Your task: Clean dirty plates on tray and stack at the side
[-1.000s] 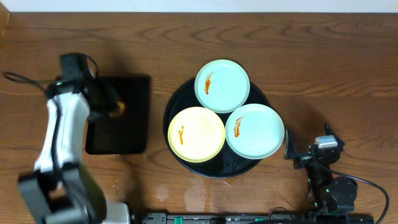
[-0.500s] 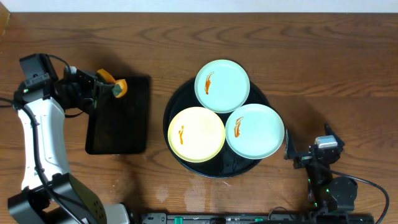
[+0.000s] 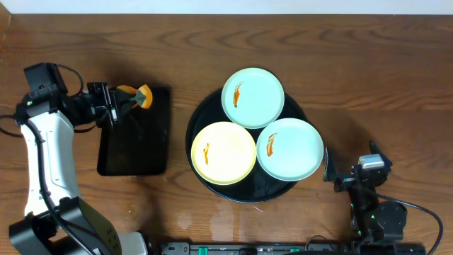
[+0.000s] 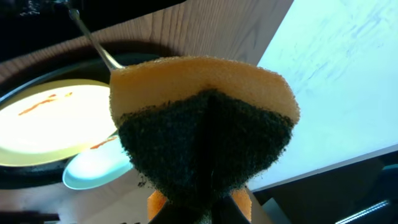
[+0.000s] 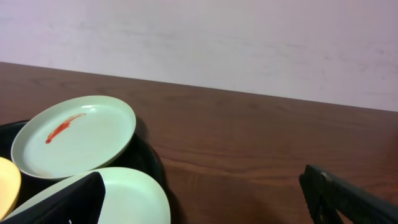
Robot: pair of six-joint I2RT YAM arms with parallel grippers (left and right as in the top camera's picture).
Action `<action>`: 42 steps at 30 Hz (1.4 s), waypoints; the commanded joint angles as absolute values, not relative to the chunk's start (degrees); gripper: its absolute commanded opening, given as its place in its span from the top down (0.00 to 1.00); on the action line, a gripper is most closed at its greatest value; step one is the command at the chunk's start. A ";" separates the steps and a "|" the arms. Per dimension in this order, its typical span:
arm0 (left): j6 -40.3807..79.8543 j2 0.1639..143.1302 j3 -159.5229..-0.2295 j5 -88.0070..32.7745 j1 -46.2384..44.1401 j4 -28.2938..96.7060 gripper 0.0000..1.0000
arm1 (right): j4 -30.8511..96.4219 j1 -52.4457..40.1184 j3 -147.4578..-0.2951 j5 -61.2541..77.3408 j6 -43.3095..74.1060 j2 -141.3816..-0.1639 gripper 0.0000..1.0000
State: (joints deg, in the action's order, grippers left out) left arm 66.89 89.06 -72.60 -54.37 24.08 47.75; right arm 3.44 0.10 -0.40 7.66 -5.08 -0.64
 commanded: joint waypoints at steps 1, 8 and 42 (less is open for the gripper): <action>69.78 89.03 -73.69 -56.51 24.56 47.88 0.92 | 3.66 0.67 -0.34 7.35 -5.65 -0.38 0.01; 71.24 89.03 -73.69 -57.65 27.35 47.72 0.92 | 3.66 0.67 -0.34 7.35 -5.65 -0.38 0.01; 71.24 89.06 -73.63 -59.70 28.56 47.75 0.92 | 3.66 0.67 -0.34 7.35 -5.65 -0.38 0.01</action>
